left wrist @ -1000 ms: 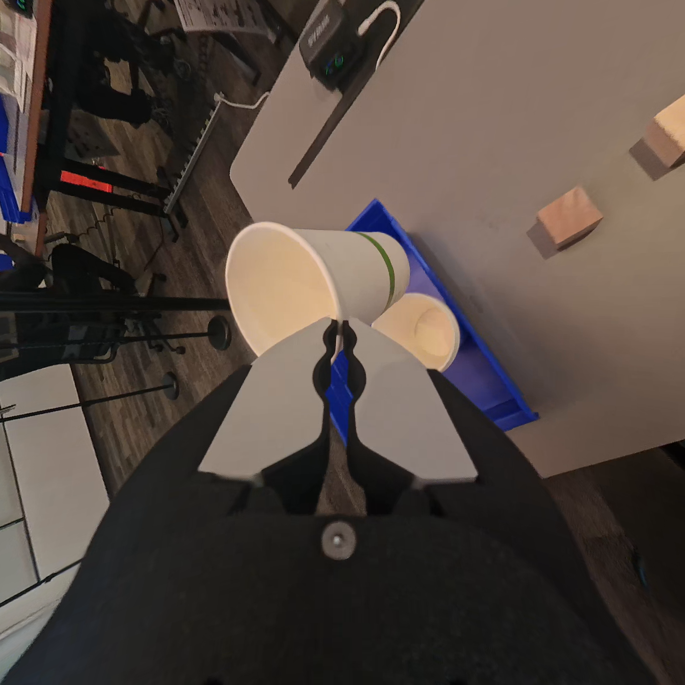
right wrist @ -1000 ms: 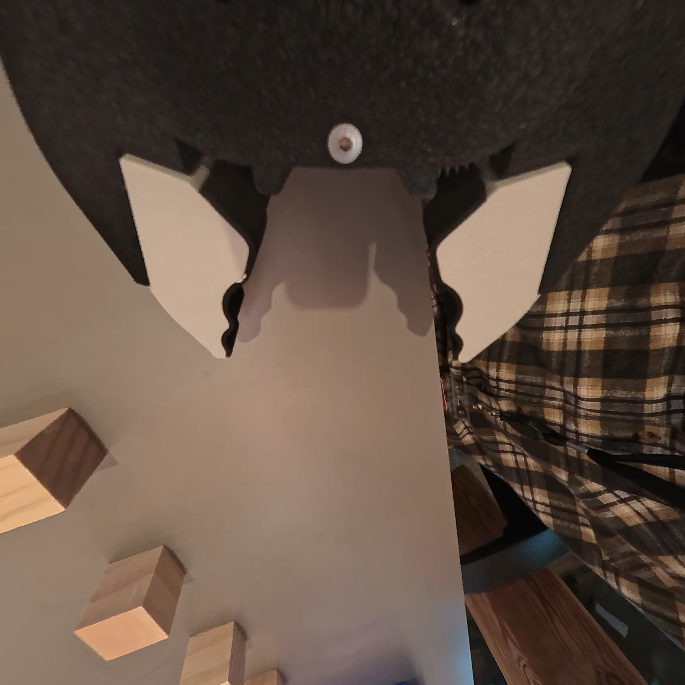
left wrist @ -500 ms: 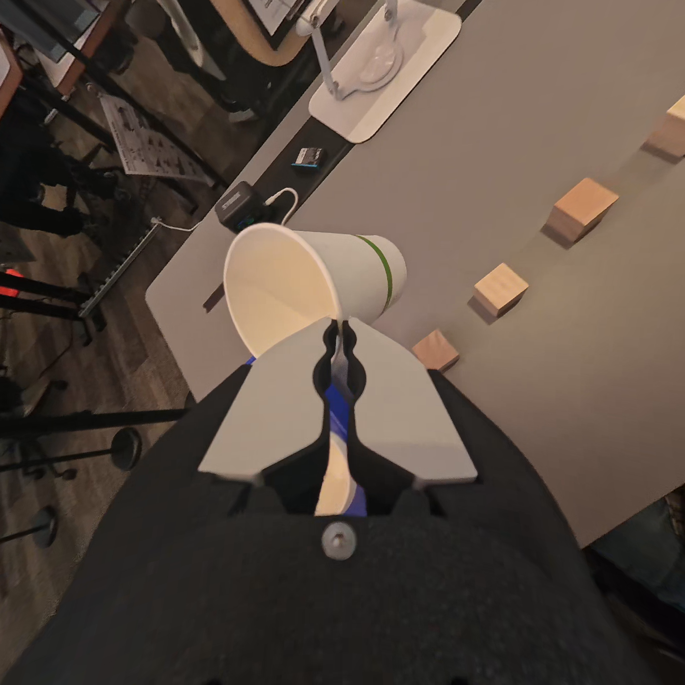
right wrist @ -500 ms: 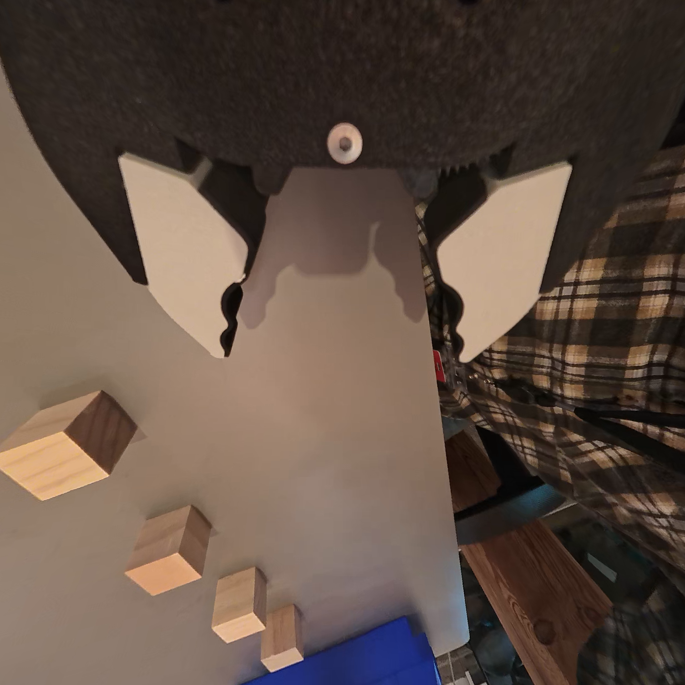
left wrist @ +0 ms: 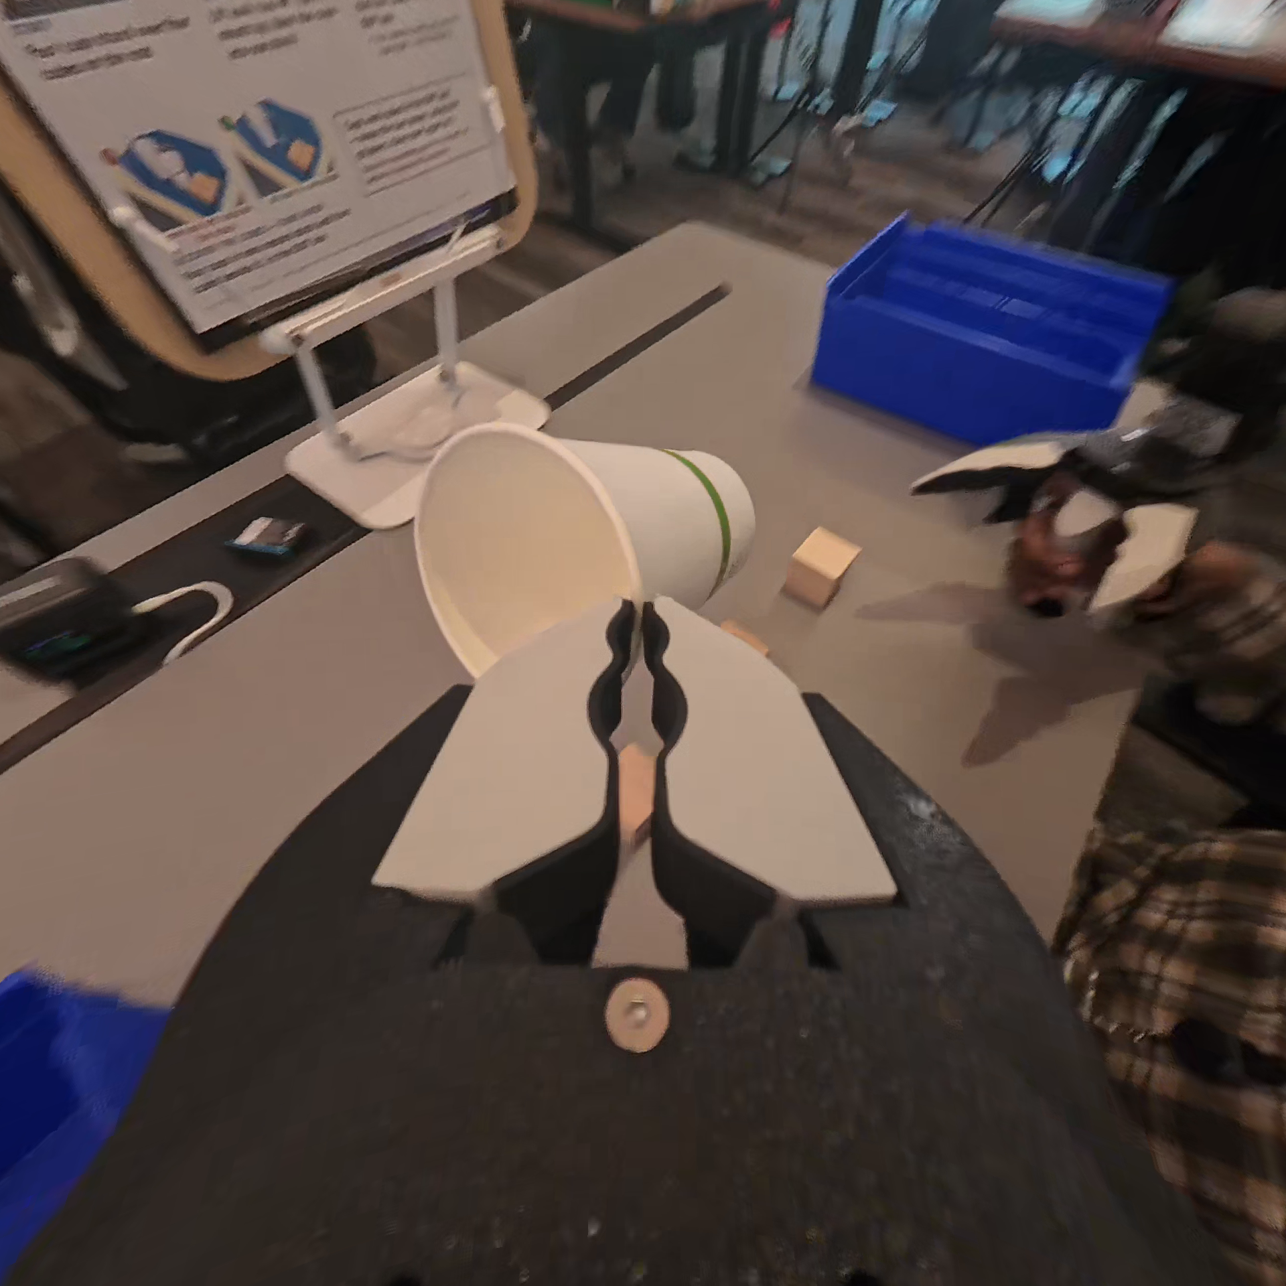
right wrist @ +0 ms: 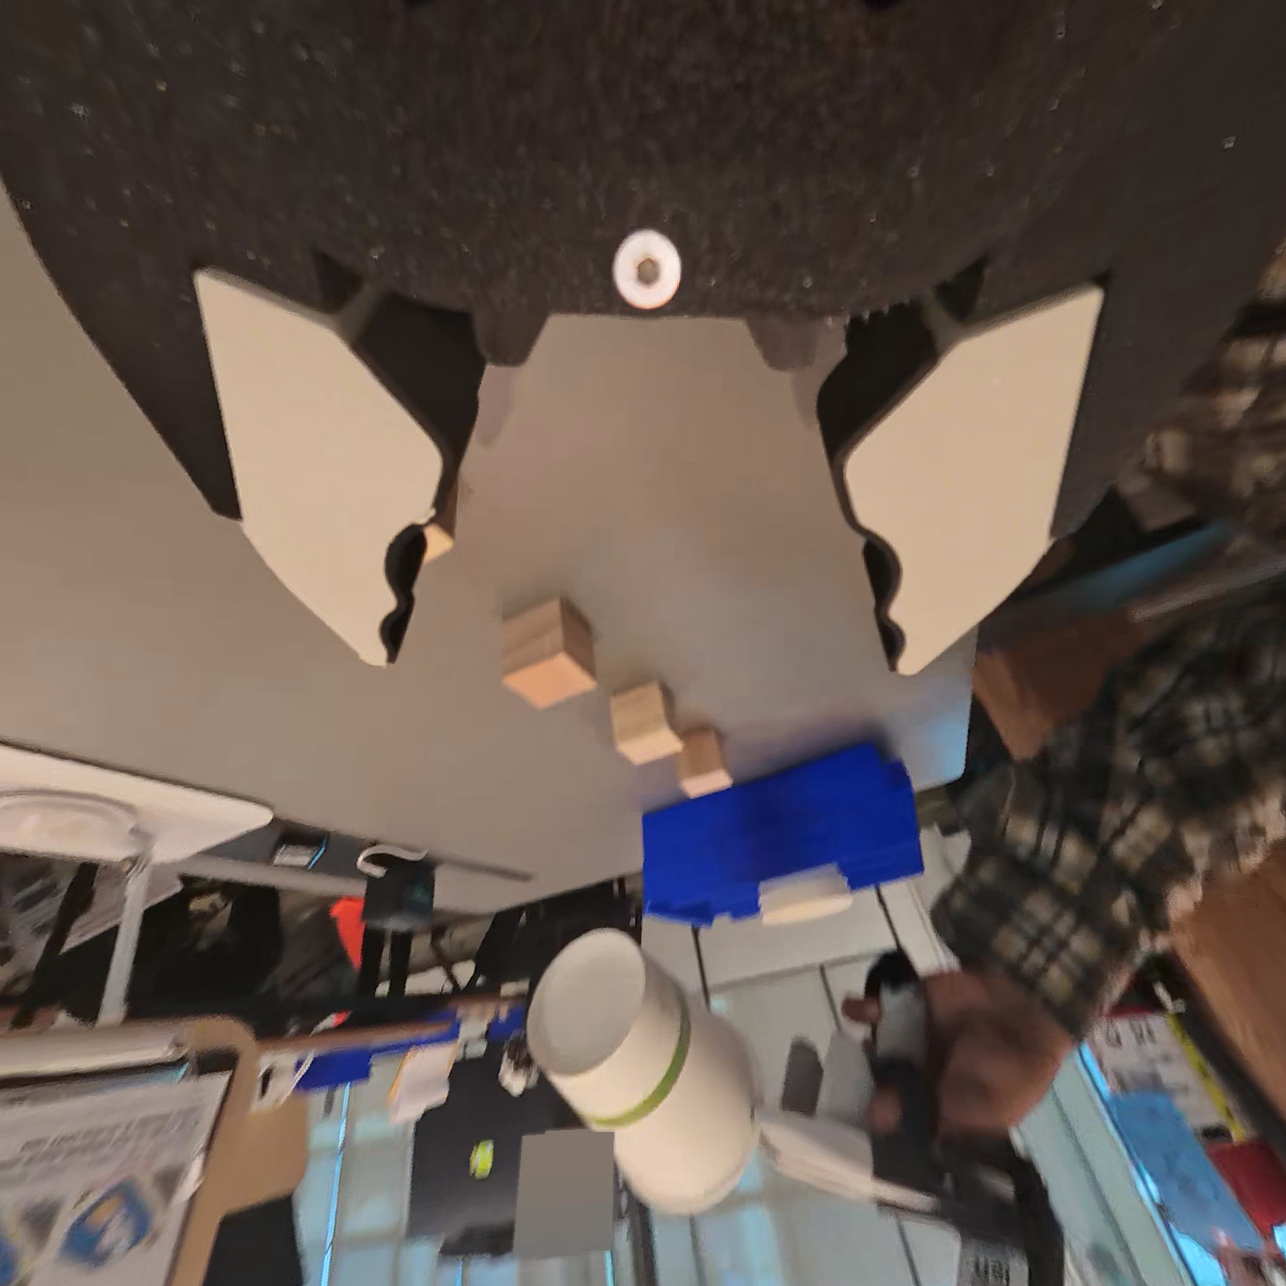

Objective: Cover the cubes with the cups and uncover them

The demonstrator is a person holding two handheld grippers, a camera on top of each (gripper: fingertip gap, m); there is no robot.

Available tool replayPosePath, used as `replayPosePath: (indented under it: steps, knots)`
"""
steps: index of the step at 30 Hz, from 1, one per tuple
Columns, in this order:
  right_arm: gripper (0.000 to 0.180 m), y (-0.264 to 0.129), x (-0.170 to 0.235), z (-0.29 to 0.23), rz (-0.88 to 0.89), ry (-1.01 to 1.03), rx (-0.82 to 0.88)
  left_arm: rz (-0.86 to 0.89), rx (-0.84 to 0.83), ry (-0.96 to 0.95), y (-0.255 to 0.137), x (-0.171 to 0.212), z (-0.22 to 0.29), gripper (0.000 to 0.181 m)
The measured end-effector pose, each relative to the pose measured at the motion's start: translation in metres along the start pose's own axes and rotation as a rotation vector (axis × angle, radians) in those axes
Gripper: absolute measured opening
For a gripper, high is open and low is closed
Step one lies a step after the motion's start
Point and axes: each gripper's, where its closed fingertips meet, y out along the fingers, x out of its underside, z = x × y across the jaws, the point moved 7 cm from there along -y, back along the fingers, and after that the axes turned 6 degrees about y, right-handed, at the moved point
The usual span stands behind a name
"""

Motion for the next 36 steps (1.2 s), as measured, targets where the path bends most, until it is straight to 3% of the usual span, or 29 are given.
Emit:
replayPosePath:
  steps: [8,15,19,24,31,36]
  knots:
    - [0.12,0.041,-0.025,0.016,0.184,0.122,-0.145,0.279,0.339,-0.198,0.059,0.009,0.059,0.002]
    - [0.113,0.039,-0.025,0.021,0.075,0.07,-0.151,0.315,0.488,-0.288,0.096,0.034,0.093,0.002]
    - [0.087,0.032,-0.025,0.026,0.049,0.086,-0.193,0.31,0.564,-0.347,0.112,0.047,0.103,0.002]
    - [0.086,0.023,-0.031,0.032,-0.065,0.042,-0.206,0.249,0.6,-0.34,0.123,0.061,0.111,0.004]
    - [0.085,0.019,-0.052,0.036,-0.38,-0.14,-0.211,0.001,0.348,-0.077,0.121,0.066,0.105,0.069]
    - [0.085,0.026,-0.061,0.03,-0.584,-0.244,-0.268,-0.042,0.339,0.106,0.127,0.036,0.113,0.085]
